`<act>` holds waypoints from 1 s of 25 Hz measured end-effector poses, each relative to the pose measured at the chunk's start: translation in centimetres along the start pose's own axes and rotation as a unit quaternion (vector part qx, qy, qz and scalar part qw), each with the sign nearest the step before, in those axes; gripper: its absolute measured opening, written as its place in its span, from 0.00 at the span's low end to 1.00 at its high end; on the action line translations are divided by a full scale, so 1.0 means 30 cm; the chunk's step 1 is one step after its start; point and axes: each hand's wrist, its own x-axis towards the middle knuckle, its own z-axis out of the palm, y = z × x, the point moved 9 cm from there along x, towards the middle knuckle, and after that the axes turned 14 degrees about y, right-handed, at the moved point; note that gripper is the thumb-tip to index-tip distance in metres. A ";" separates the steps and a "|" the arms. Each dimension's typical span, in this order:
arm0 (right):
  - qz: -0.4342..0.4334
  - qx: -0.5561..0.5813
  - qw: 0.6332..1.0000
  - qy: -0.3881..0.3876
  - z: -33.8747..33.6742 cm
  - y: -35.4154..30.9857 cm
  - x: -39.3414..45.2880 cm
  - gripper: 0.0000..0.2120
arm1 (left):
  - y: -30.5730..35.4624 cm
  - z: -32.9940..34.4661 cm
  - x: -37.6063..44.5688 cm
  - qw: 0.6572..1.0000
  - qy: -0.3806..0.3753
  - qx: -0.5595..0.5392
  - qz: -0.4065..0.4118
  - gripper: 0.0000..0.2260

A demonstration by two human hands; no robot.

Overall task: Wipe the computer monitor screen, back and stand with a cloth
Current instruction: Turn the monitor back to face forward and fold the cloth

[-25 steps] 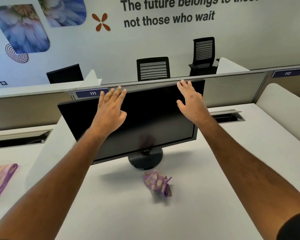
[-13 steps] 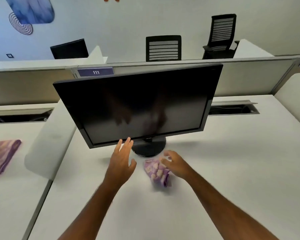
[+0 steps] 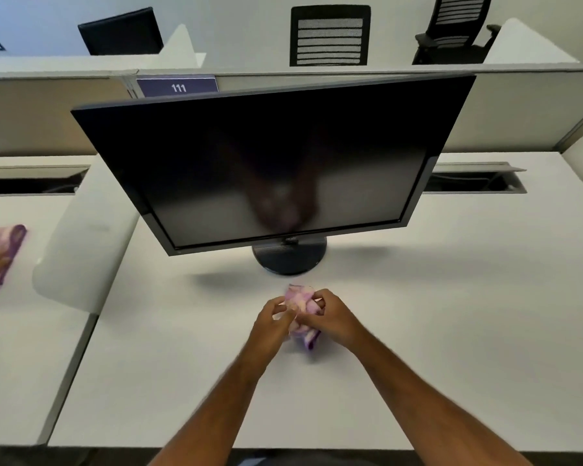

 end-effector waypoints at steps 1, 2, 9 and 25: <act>-0.004 0.031 0.999 -0.011 0.003 -0.017 -0.014 0.26 | -0.001 0.005 -0.002 1.000 -0.004 -0.011 -0.005 0.13; -0.011 0.044 0.999 -0.020 0.006 -0.033 -0.027 0.24 | -0.009 0.009 -0.003 1.000 -0.008 -0.021 -0.015 0.16; -0.082 0.067 0.993 -0.042 0.010 -0.130 -0.059 0.24 | -0.064 -0.061 0.019 0.987 0.072 -0.114 -0.088 0.11; -0.162 0.111 0.980 -0.037 -0.017 -0.379 -0.060 0.24 | 0.254 -0.418 -0.031 0.976 0.092 -0.165 0.106 0.12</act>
